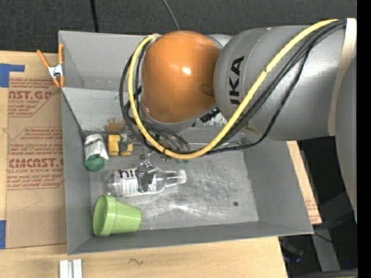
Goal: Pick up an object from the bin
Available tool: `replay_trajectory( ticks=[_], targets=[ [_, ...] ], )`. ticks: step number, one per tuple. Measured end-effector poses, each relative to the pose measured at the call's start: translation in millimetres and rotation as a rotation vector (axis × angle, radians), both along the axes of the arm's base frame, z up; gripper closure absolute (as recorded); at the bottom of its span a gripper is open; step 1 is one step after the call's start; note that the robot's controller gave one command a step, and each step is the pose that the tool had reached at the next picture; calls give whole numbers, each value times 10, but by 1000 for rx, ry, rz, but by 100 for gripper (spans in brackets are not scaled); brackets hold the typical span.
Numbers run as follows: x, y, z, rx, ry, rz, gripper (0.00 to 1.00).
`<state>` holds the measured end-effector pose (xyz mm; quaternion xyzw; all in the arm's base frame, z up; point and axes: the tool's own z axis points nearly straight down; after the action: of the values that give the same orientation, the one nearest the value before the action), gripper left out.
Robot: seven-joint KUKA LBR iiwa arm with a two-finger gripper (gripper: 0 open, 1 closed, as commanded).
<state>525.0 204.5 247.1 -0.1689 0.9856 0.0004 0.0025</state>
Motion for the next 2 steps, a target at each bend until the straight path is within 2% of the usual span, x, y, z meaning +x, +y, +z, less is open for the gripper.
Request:
replay_trajectory(
  ticks=[1,2],
  targets=[
    [-16,-67,-566,3,-1,-99,0],
    [433,213,-1657,-4,11,301,100]
  ],
)
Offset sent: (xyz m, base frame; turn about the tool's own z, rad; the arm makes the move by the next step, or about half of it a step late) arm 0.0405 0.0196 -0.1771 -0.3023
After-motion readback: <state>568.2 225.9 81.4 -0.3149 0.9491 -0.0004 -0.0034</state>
